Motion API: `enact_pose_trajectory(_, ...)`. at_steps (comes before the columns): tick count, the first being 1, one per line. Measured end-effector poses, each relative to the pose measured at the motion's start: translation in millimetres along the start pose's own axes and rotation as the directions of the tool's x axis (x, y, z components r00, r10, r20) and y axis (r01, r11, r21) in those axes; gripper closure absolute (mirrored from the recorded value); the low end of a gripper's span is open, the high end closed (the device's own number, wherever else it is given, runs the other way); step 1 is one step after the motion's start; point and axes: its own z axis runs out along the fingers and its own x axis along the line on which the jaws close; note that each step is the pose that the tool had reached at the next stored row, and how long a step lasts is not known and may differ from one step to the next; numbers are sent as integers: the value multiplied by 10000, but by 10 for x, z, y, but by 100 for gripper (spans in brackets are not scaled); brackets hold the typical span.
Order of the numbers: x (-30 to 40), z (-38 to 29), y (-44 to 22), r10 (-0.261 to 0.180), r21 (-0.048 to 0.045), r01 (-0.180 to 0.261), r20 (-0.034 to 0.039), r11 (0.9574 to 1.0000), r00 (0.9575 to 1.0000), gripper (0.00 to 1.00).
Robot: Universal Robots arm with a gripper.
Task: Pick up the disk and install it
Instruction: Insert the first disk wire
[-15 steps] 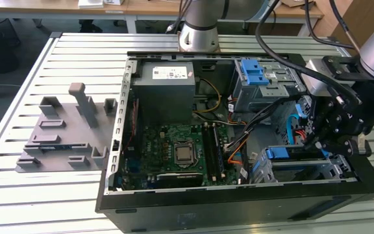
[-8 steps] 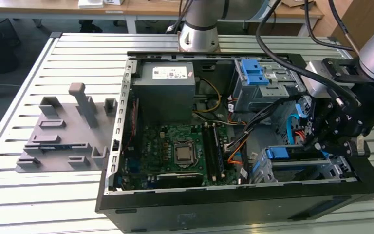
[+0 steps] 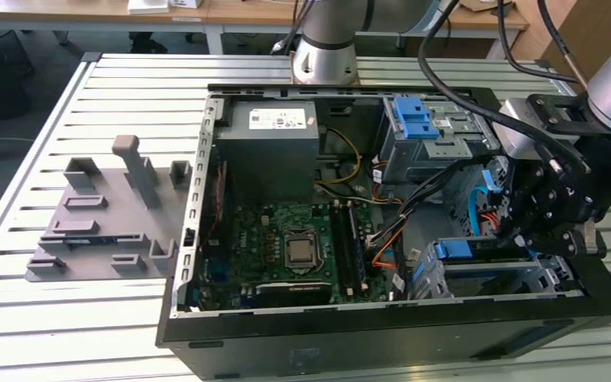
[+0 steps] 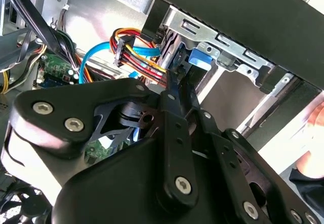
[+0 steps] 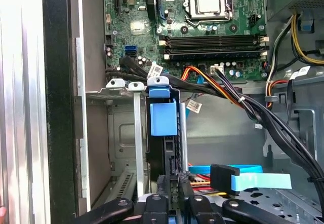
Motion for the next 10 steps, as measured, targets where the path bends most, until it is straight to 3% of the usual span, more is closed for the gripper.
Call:
enact_pose_trajectory(5,-1,-82,2,-1,-4,1,-3,10000,10000,76)
enact_pose_trajectory(8,-1,-96,2,-2,-6,2,1,10000,10000,76)
enact_pose_trajectory(10,-1,-97,2,-1,-6,1,0,10000,10000,84)
